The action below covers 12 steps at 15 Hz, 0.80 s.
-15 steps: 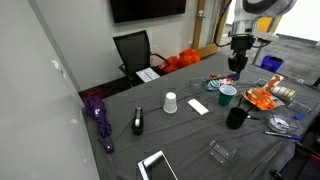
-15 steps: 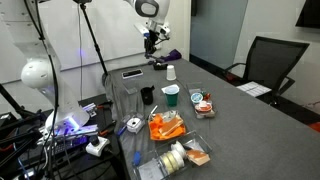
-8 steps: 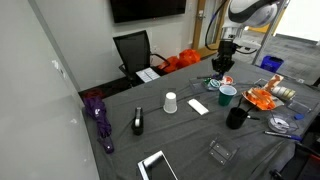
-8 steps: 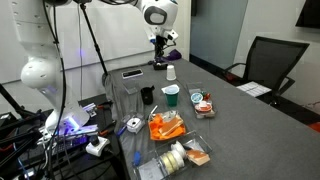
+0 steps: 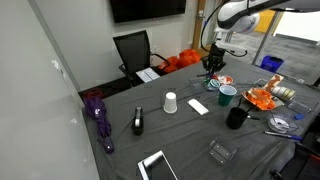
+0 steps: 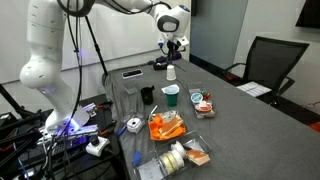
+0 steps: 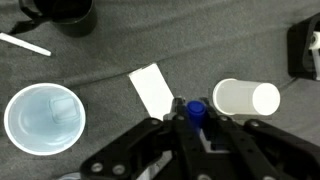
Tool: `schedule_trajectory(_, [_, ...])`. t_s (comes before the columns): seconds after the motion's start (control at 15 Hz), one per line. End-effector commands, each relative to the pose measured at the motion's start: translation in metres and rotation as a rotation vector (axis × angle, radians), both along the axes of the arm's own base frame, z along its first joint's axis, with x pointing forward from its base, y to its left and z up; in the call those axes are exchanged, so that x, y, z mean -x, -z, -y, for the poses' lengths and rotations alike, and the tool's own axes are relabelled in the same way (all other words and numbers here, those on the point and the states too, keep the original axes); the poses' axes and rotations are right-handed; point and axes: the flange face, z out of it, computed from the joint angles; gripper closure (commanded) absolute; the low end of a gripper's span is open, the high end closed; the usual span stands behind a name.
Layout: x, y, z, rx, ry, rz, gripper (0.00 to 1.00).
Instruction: Move the blue marker from the front container to the back container.
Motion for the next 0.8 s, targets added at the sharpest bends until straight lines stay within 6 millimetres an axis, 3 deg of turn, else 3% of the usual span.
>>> schedule_trajectory(0.0, [-0.029, 0.014, 0.015, -0.006, 0.155, -0.042, 0.95])
schedule_trajectory(0.47, [-0.064, 0.052, 0.037, 0.042, 0.430, -0.143, 0.95])
schedule_trajectory(0.73, [-0.079, 0.070, 0.046, 0.048, 0.485, -0.142, 0.95])
